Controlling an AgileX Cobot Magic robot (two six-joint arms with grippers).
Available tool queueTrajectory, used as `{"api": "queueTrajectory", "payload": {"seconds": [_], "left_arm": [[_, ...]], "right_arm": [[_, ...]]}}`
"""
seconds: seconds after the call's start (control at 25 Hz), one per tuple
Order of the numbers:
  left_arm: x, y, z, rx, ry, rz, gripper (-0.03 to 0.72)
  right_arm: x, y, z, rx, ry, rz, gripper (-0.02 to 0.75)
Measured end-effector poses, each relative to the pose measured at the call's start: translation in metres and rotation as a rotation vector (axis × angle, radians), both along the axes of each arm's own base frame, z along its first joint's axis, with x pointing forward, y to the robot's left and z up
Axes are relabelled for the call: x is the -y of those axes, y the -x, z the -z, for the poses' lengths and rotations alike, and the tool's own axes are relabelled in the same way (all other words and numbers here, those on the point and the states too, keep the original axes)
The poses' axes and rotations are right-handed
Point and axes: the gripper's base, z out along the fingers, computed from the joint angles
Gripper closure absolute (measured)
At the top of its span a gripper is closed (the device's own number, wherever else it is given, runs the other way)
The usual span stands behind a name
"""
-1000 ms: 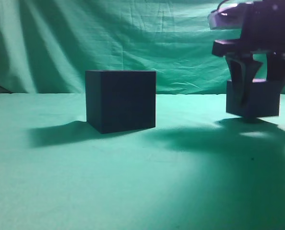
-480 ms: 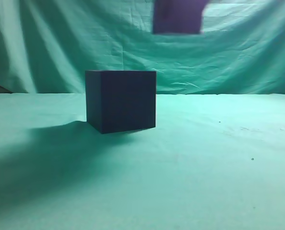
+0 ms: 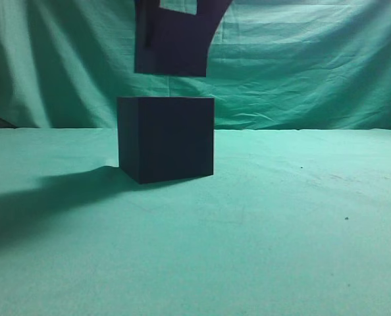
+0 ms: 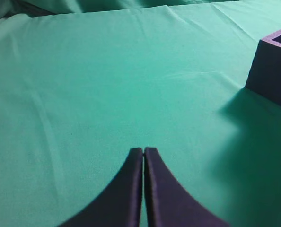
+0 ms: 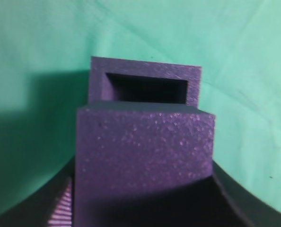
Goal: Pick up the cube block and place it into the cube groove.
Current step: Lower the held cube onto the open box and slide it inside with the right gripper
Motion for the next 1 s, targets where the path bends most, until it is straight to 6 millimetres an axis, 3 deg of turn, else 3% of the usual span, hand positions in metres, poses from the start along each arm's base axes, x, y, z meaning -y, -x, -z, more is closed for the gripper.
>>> {"api": "queueTrajectory", "payload": {"seconds": [0.4, 1.0], "left_arm": [[0.000, 0.000, 0.000, 0.000, 0.000, 0.000, 0.688], [0.000, 0.000, 0.000, 0.000, 0.000, 0.000, 0.688]], "right_arm": [[-0.011, -0.007, 0.021, -0.020, -0.011, 0.042, 0.304], [-0.015, -0.012, 0.025, 0.039, -0.004, 0.031, 0.304]]}}
